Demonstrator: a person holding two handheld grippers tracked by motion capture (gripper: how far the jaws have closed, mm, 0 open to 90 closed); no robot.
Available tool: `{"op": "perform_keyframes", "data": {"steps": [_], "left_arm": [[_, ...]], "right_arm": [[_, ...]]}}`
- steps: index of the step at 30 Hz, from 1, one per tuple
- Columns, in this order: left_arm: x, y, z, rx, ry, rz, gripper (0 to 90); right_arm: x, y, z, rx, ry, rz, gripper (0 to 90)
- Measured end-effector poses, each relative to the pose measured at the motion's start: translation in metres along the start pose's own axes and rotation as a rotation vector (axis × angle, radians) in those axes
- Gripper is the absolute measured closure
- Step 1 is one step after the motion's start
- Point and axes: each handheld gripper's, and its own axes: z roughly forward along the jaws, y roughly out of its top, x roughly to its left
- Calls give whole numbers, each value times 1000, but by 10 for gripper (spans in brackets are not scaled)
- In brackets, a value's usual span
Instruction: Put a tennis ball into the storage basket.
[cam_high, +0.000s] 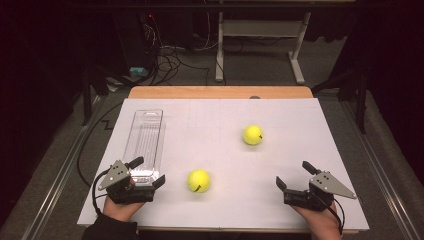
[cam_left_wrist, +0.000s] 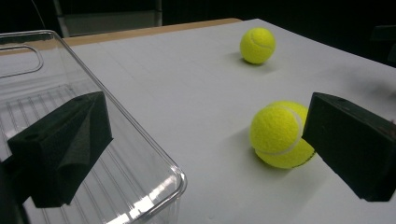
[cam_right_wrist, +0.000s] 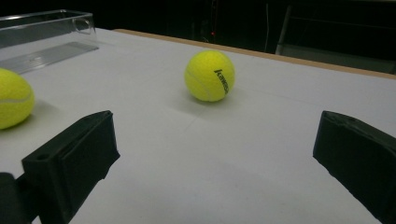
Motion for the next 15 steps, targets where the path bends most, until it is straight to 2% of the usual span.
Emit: {"op": "perform_keyframes", "data": {"steps": [4, 15], "left_arm": [[0, 0, -2, -10, -5, -5, 23], [-1, 0, 0, -1, -16, -2, 20]], "right_arm": [[0, 0, -1, -1, -5, -7, 0], [-3, -2, 0, 4, -8, 9, 0]]}}
